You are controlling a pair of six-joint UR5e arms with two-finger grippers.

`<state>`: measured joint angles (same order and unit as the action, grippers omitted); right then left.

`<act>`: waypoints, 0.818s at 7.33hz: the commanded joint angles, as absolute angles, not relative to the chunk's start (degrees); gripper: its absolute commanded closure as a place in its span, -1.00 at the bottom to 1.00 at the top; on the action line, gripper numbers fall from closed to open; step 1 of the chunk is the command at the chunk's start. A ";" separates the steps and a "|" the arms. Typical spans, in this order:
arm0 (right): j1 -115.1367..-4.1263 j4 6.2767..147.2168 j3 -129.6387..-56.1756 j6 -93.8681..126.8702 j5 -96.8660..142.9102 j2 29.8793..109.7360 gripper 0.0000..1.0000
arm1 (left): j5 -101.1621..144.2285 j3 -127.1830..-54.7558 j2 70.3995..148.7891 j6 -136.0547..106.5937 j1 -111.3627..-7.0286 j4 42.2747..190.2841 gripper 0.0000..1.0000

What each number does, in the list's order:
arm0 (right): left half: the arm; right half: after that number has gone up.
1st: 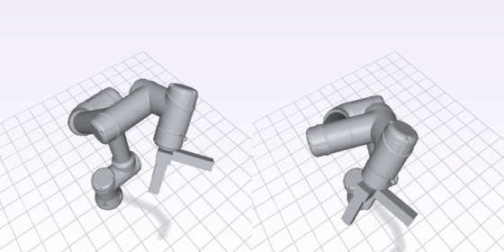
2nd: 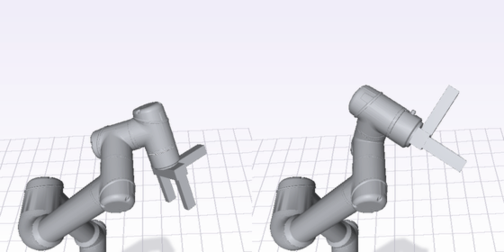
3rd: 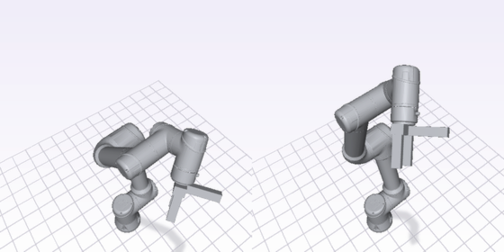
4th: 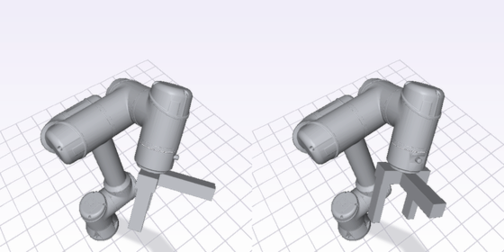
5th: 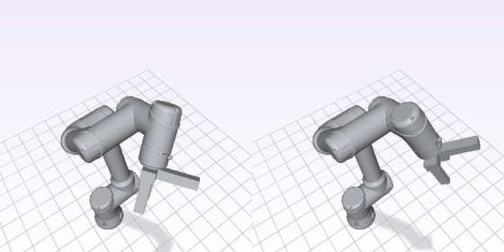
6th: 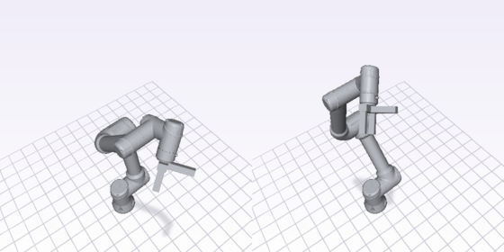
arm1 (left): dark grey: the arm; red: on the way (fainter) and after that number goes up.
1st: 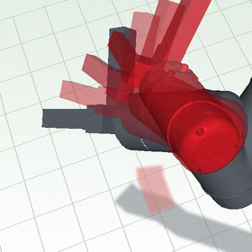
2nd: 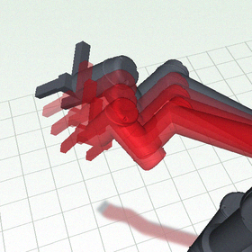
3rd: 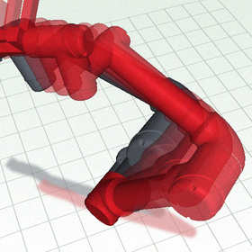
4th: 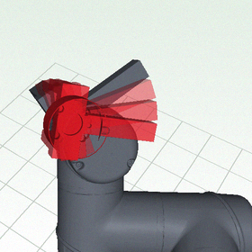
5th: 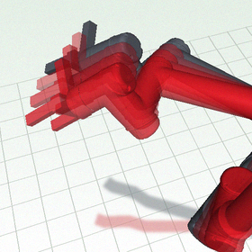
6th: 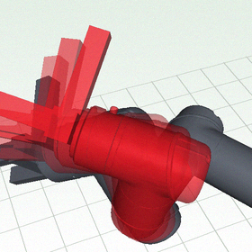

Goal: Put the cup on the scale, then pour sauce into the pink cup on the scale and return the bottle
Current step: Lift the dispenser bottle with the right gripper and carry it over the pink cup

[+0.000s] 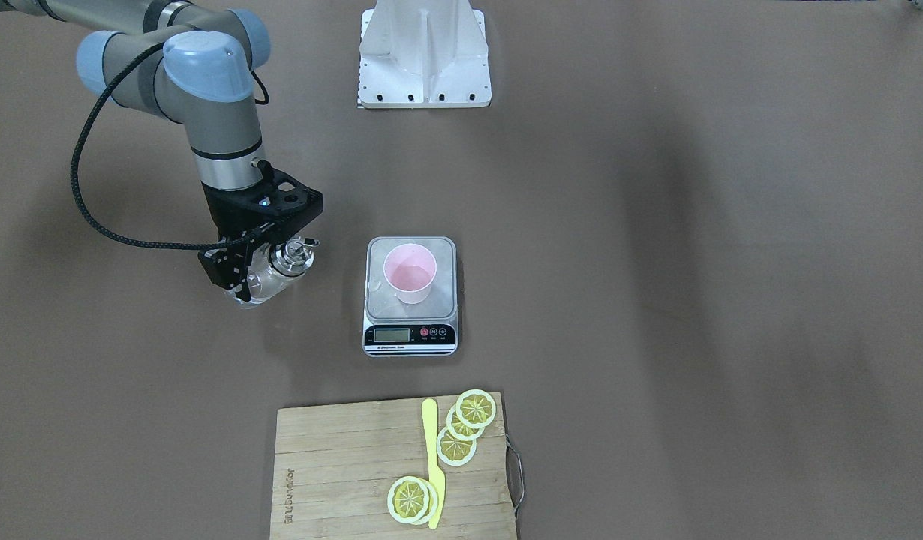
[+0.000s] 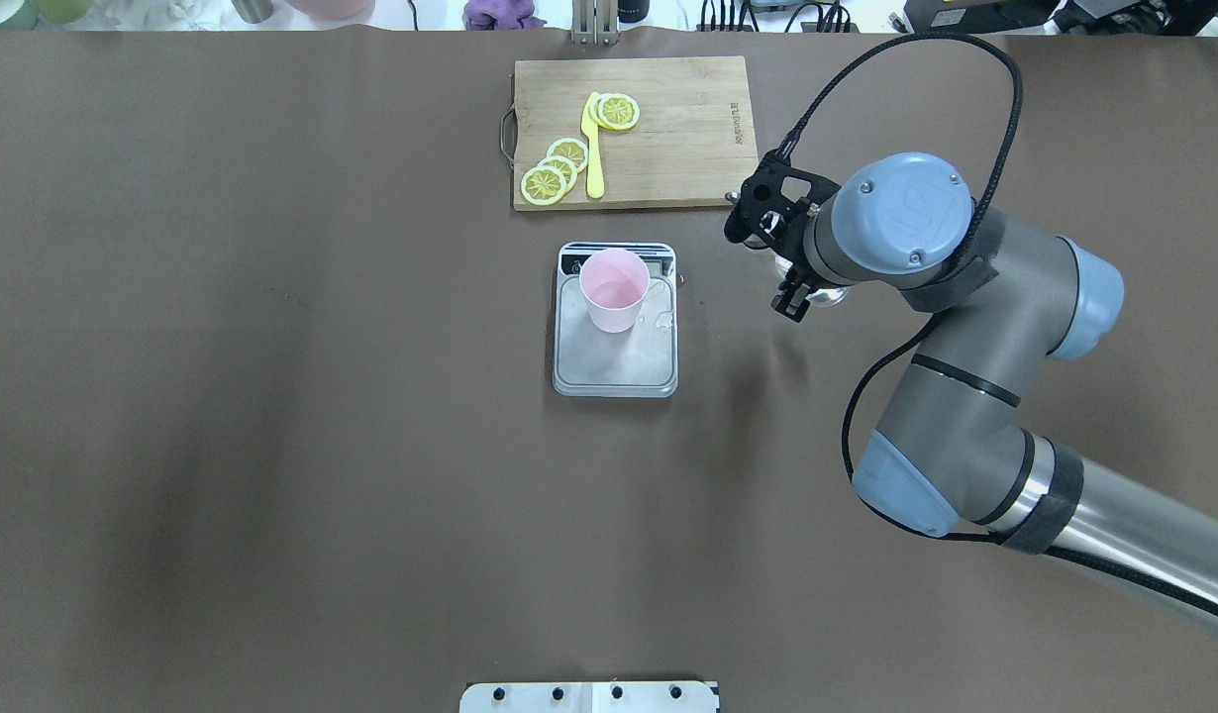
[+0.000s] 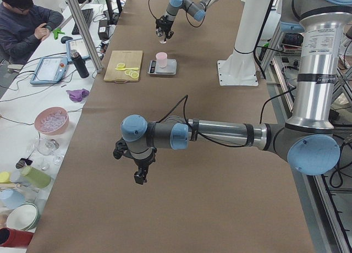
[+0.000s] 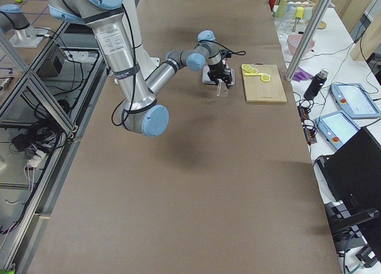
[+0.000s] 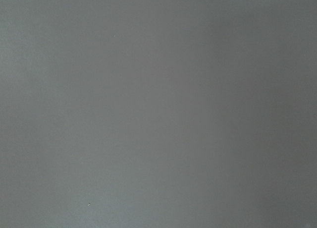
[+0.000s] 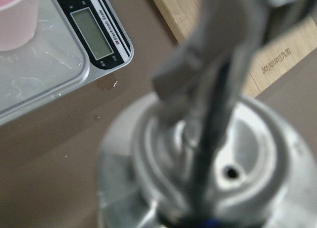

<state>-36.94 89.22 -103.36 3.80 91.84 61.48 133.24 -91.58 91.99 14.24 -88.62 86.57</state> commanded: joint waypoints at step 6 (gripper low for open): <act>-31.73 118.96 -103.36 3.25 80.61 48.44 1.00 | 133.24 -91.15 90.70 14.24 -88.86 86.57 -0.98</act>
